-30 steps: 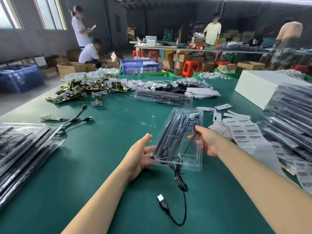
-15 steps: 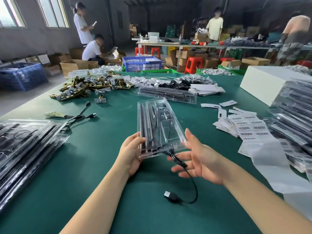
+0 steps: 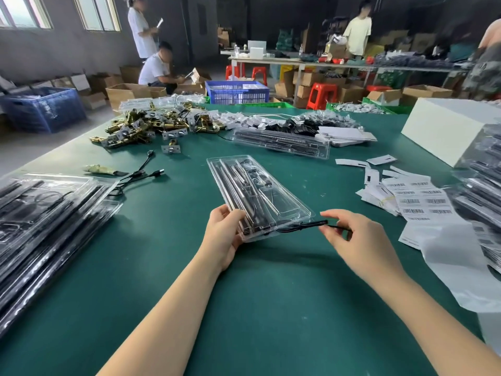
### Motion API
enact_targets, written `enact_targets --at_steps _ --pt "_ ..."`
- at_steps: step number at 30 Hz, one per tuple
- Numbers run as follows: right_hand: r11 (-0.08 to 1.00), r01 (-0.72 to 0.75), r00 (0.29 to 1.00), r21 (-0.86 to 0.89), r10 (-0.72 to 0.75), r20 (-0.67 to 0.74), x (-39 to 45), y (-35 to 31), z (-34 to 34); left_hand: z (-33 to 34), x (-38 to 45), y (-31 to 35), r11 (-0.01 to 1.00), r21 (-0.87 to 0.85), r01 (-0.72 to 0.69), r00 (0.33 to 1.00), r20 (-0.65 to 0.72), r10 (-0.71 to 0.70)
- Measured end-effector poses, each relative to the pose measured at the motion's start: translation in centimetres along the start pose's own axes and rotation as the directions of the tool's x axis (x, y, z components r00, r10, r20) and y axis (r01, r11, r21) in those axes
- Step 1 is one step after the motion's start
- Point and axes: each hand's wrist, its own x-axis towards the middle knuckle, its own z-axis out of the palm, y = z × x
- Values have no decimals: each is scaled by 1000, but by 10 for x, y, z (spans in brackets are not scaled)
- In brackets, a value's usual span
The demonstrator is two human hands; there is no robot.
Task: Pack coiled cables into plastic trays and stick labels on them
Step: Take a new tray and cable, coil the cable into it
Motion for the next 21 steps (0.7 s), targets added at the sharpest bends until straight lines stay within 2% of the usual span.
enact_targets --at_steps 2,5,9,13,16,18,21 --pt "997 37 998 -61 -39 -43 -6 1 9 1 0 0 996 85 10 1000 15 -11" --pt "976 131 987 -172 -144 -65 -16 6 21 4 -3 -3 947 319 -50 999 19 47" --pt "949 178 983 -259 -185 -1 -22 6 28 7 -3 -7 900 397 -179 984 66 167" --pt "970 126 990 -207 -135 -31 -22 4 29 8 -5 -6 898 380 -220 976 96 198" --pt "990 70 997 -124 -74 -26 -23 7 27 10 -7 -5 871 446 -205 979 92 183" --pt "996 53 999 -66 -53 9 -24 10 24 9 -8 -5 811 542 -220 975 90 205" --pt "998 64 993 -6 -63 96 -26 12 21 10 -10 -7 623 739 -258 956 100 277"
